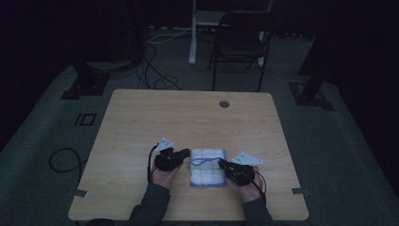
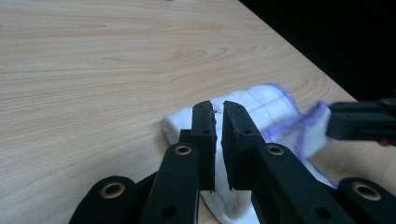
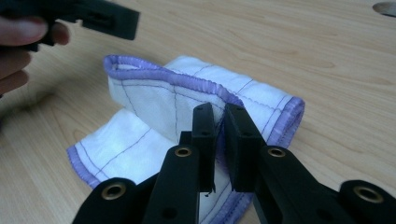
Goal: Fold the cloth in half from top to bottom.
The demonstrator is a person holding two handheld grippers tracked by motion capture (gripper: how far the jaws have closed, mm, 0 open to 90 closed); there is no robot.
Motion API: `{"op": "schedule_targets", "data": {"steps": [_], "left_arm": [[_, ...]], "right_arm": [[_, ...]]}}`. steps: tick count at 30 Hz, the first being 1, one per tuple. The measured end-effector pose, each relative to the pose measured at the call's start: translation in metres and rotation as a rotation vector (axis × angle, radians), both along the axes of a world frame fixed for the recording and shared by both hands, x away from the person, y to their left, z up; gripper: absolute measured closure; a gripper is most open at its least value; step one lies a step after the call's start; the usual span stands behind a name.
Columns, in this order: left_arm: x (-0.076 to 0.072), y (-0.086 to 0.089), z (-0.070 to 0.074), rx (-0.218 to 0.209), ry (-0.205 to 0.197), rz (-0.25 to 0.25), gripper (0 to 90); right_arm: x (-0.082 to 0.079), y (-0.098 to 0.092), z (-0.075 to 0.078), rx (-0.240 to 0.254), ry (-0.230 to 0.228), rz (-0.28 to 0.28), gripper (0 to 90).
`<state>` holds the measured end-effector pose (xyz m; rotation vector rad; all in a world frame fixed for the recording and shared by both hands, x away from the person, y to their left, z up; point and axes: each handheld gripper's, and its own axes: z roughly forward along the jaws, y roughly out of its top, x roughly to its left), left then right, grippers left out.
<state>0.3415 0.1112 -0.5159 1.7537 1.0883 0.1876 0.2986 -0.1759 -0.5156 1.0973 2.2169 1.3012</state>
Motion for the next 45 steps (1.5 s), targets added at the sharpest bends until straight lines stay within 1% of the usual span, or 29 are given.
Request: {"op": "schedule_targets", "data": {"steps": [5, 8, 9, 12, 19, 25, 33, 37, 40, 43, 45], "left_arm": [[0.007, -0.009, -0.007, 0.017, 0.026, -0.024, 84.1], [0.006, -0.013, -0.011, 0.029, 0.033, -0.041, 84.1], [0.005, -0.014, -0.012, 0.028, 0.038, -0.043, 84.1], [0.002, -0.017, -0.017, 0.047, 0.045, -0.054, 84.0], [-0.010, -0.023, -0.022, 0.112, 0.031, -0.094, 83.8], [-0.021, -0.023, -0.024, 0.152, 0.021, -0.115, 83.8], [-0.028, -0.019, -0.023, 0.160, 0.016, -0.129, 83.4], [-0.031, -0.018, -0.024, 0.175, 0.014, -0.134, 83.2], [-0.031, -0.018, -0.024, 0.177, 0.011, -0.133, 83.1], [-0.031, -0.017, -0.023, 0.175, 0.007, -0.130, 82.7], [-0.030, -0.016, -0.021, 0.182, 0.001, -0.126, 82.3]], "right_arm": [[-0.001, 0.000, -0.002, -0.003, 0.007, -0.002, 82.7], [-0.001, -0.001, -0.002, -0.003, 0.010, -0.003, 81.4], [-0.002, -0.001, -0.002, -0.003, 0.014, -0.006, 80.2], [-0.002, -0.002, -0.002, -0.005, 0.017, -0.013, 75.2], [-0.003, -0.004, -0.001, -0.004, 0.018, -0.016, 64.4], [-0.003, -0.009, -0.001, 0.011, 0.021, -0.031, 62.6], [-0.003, -0.015, 0.003, 0.036, 0.006, -0.042, 60.6], [-0.003, -0.019, 0.005, 0.040, -0.001, -0.058, 60.6], [-0.002, -0.022, 0.006, 0.046, -0.008, -0.071, 60.4], [0.002, -0.025, 0.006, 0.034, -0.006, -0.074, 60.2], [0.008, -0.027, 0.004, 0.019, -0.002, -0.078, 60.1]]}}
